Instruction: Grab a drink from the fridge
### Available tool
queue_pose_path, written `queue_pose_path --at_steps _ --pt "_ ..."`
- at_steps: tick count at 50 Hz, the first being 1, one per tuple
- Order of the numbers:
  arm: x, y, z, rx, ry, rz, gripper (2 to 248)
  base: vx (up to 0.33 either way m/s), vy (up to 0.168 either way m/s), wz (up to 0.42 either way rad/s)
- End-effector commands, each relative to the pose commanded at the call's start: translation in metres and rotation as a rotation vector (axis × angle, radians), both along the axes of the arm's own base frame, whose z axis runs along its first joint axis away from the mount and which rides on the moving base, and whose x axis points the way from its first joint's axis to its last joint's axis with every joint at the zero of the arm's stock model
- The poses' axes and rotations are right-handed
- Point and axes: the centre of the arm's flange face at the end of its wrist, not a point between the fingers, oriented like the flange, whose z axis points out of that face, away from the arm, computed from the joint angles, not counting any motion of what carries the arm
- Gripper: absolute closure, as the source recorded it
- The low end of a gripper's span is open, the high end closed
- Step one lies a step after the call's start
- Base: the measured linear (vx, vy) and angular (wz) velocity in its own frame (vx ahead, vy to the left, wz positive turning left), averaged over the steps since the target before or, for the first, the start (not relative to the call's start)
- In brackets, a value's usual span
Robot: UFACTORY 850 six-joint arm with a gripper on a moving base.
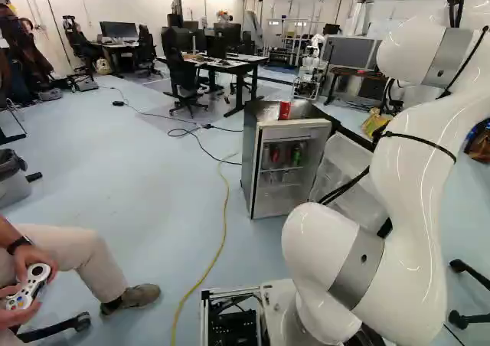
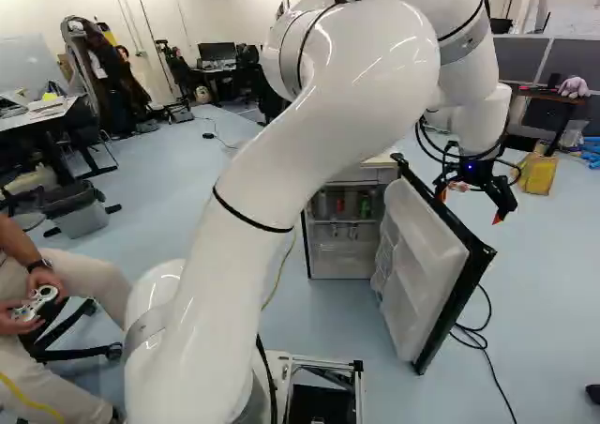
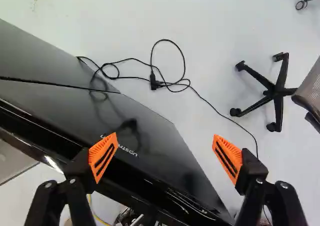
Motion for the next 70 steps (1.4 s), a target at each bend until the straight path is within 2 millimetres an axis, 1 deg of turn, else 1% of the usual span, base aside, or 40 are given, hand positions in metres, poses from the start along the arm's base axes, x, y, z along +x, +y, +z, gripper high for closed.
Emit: queue_pose_path --at_steps 16,36,56,70 --pt "0.003 -0.001 0.000 -0.002 -0.002 0.002 3 0.000 0.000 0.000" --pt "0.006 -0.013 -0.001 -0.013 -0.011 -0.005 3 0.000 0.000 0.000" --pt "0.011 -0.023 -0.025 0.003 0.003 -0.008 3 0.000 0.000 0.000" --pt "0.010 -0.023 -0.029 0.008 0.006 -0.009 3 0.000 0.000 0.000"
